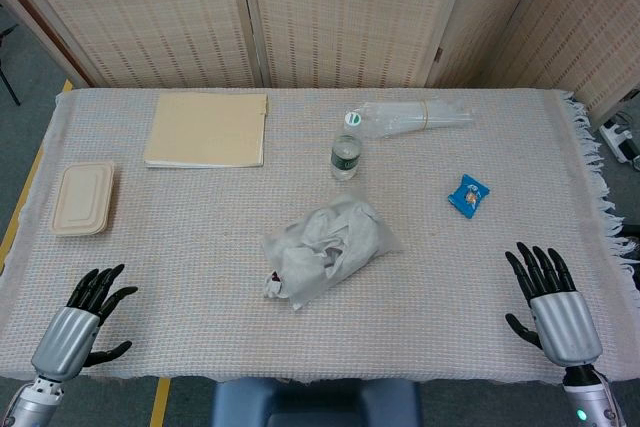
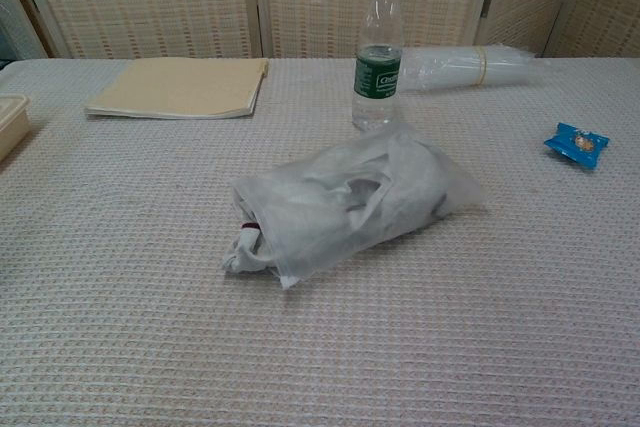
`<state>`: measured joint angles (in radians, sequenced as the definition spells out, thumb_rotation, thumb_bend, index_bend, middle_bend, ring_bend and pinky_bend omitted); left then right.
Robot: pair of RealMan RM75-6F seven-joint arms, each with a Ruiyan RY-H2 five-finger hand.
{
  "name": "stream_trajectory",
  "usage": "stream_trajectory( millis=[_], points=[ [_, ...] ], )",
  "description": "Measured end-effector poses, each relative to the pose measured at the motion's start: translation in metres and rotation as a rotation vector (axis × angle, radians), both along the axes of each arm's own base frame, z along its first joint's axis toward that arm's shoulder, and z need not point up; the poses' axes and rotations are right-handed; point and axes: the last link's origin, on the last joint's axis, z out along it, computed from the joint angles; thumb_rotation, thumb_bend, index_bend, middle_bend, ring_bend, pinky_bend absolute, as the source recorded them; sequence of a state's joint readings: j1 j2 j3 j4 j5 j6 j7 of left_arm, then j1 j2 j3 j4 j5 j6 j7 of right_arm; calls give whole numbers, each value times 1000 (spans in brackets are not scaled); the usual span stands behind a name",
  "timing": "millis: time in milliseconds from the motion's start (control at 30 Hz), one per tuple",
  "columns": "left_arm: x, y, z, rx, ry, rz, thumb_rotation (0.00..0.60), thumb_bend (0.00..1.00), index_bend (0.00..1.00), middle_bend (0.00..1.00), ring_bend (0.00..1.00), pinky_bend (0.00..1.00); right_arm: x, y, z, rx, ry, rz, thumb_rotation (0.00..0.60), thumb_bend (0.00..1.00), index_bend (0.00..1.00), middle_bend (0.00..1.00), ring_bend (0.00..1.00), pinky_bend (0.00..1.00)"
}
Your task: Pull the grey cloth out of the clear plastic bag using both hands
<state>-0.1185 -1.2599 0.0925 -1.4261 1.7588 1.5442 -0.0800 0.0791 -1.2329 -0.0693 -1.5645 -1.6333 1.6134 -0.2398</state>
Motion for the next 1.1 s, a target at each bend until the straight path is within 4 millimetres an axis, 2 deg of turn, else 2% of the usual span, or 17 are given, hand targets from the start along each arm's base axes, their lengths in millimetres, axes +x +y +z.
stream_trajectory(
  millis=[300,567,700,800,933,1100],
  points=[
    [6,-4,-23,-87,-63,-50,600,190,343,28,0,0,3,7,6,-5,-24,29,600,141,0,0,0,0],
    [36,1,-74,-151,-182,-166,600,359,465,60,0,0,4,10,3,22,-25,34,600,143,0,0,0,0],
    [51,7,-96,-143,-202,-217,600,389,459,61,0,0,3,9,-2,54,-5,26,600,141,0,0,0,0],
    [60,15,-113,-128,-209,-236,600,373,460,60,0,0,4,8,-4,71,-4,27,600,141,0,0,0,0],
    [68,30,-132,-100,-209,-251,600,292,443,50,0,0,3,7,-4,73,-1,22,600,141,0,0,0,0],
    [77,38,-144,-69,-210,-274,600,227,431,47,0,0,3,6,-4,73,-6,22,600,141,0,0,0,0]
  ],
)
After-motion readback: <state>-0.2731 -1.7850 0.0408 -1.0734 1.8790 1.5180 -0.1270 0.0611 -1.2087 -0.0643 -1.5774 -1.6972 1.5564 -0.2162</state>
